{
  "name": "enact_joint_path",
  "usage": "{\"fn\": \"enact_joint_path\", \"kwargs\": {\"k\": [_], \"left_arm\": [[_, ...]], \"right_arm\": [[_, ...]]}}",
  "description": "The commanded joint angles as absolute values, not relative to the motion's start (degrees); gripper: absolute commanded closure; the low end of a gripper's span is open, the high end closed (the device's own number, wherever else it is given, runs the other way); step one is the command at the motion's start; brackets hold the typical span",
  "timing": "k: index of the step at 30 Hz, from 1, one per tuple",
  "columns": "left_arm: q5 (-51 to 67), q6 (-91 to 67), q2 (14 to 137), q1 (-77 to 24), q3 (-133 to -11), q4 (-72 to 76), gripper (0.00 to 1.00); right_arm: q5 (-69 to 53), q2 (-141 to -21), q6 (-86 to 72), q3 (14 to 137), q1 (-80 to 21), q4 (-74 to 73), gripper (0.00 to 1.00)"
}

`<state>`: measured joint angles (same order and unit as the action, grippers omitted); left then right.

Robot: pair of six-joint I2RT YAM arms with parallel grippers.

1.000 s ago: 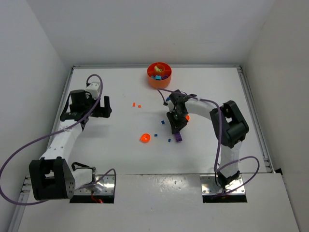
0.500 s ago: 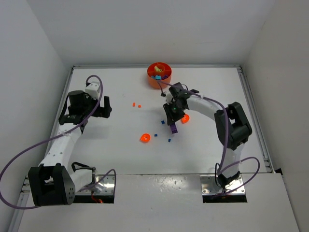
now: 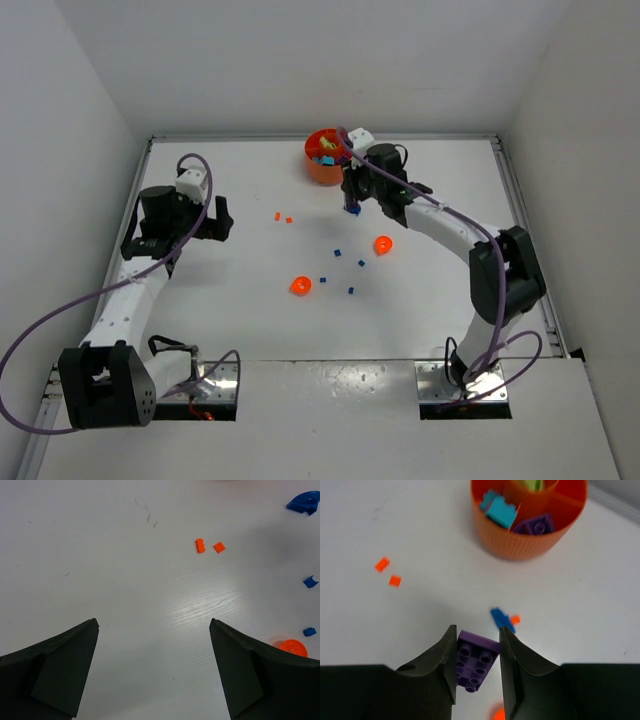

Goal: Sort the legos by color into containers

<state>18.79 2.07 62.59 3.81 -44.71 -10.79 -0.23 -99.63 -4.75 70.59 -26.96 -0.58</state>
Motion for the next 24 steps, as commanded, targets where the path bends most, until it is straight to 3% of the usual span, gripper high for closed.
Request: {"fn": "enact_joint_path", "kwargs": {"k": [1,9,24], "left_arm": [[20.65,0.79,62.67,3.43,-45.18,-7.47,0.0],[22.41,0.79,66.61,3.43,-44.65,-5.62,0.0],[23.47,1.93,73.65,5.71,-47.29,-5.1,0.0]], "right_arm": [[2.37,-101.68,-2.64,73.91,-25.67,17.09,1.0],[4.74,-114.32,-2.64,82.16,-23.03,35.4,1.0],[7.47,-128.5,-4.39,94.31,-20.13,45.53,1.0]]}}
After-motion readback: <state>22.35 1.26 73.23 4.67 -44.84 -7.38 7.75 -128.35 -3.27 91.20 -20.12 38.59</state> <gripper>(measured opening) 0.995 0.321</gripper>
